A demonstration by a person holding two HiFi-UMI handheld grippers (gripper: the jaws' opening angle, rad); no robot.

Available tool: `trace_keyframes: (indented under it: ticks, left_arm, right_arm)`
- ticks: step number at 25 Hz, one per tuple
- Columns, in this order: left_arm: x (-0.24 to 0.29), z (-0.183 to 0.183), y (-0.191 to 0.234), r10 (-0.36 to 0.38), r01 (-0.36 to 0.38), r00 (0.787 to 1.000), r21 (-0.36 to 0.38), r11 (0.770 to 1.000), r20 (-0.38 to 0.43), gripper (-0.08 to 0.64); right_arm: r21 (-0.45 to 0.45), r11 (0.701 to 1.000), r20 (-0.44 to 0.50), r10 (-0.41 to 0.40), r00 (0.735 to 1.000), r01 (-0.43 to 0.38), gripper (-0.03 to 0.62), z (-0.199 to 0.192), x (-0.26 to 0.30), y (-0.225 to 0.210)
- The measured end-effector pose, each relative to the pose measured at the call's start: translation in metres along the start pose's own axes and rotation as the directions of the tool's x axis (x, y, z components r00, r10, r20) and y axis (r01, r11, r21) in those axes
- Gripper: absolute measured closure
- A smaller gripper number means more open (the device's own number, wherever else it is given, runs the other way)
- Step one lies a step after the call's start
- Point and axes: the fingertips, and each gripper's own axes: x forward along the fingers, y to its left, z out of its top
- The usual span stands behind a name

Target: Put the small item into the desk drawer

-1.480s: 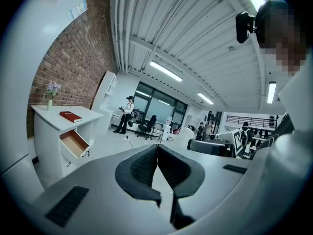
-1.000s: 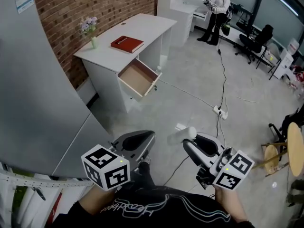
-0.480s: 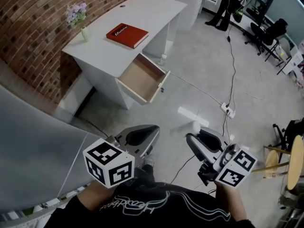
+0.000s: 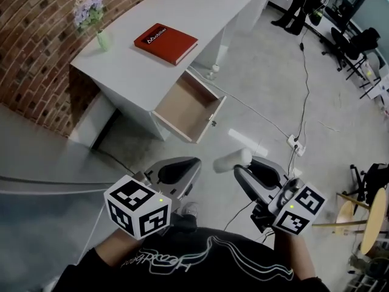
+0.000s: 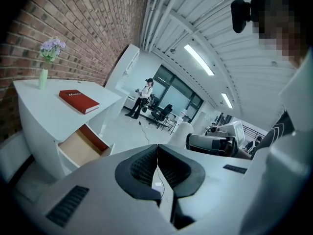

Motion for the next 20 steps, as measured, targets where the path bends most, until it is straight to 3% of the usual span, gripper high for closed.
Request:
trace_keyframes:
  ticks: [8, 20]
  left_arm:
    - [0.013, -0.002, 0.06, 0.067, -0.067, 0.998, -0.014, 0.998, -0.011, 0.538]
    - [0.031, -0.009, 0.1, 0.155, -0.154, 0.988, -0.088, 0.984, 0.008, 0.538]
  right_arm:
    - [-0.007, 1.0, -0.083, -0.031, 0.996, 0.03, 0.472, -0.016, 0.034, -0.034]
    - [-0.038, 0.999, -0.161, -0.013, 0.987, 0.007, 0.472, -0.02, 0.068, -0.069]
